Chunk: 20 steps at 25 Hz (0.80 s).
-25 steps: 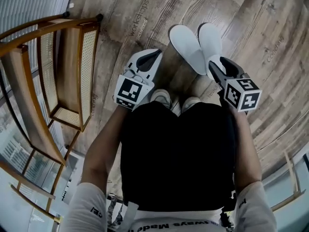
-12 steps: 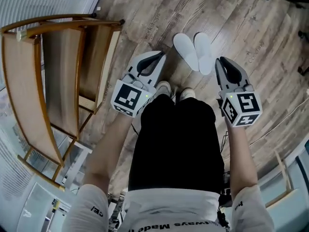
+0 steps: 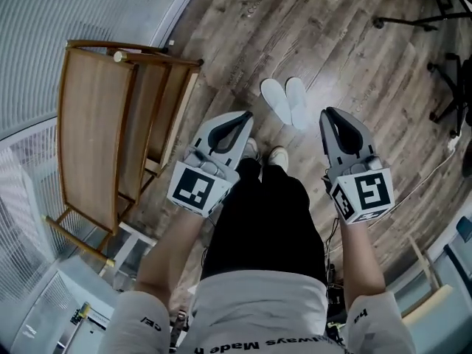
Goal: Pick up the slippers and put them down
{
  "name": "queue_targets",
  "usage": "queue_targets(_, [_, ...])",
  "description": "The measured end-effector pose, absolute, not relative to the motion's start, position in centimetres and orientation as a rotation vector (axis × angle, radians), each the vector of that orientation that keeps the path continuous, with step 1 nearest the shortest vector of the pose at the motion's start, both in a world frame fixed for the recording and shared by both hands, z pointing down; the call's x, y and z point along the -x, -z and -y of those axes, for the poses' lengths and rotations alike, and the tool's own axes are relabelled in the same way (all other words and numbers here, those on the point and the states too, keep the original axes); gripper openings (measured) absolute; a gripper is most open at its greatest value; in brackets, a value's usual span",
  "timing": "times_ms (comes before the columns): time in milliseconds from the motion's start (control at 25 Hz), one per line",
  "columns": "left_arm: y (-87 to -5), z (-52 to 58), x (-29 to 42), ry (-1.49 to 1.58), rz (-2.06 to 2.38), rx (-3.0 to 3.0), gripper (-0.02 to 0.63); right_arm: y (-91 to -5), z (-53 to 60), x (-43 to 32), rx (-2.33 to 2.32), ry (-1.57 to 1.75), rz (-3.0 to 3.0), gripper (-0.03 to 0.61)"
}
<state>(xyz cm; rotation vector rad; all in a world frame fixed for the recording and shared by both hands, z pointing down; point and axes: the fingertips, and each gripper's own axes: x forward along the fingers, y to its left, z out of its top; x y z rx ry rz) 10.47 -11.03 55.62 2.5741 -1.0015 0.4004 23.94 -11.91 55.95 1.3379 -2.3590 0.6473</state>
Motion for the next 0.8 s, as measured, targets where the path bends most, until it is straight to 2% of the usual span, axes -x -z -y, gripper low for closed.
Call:
queue_targets(360, [-40.2,10.0,-11.8,-0.366,1.009,-2.652,0.011,-41.1,11.7,-23.7,-1.349,-0.543,2.457,0.031])
queue_targets(800, [-25.4,9.3,-11.6,-0.241,1.098,-2.681,0.011,-26.1,10.6,-22.8,-1.346,-0.389,2.557,0.031])
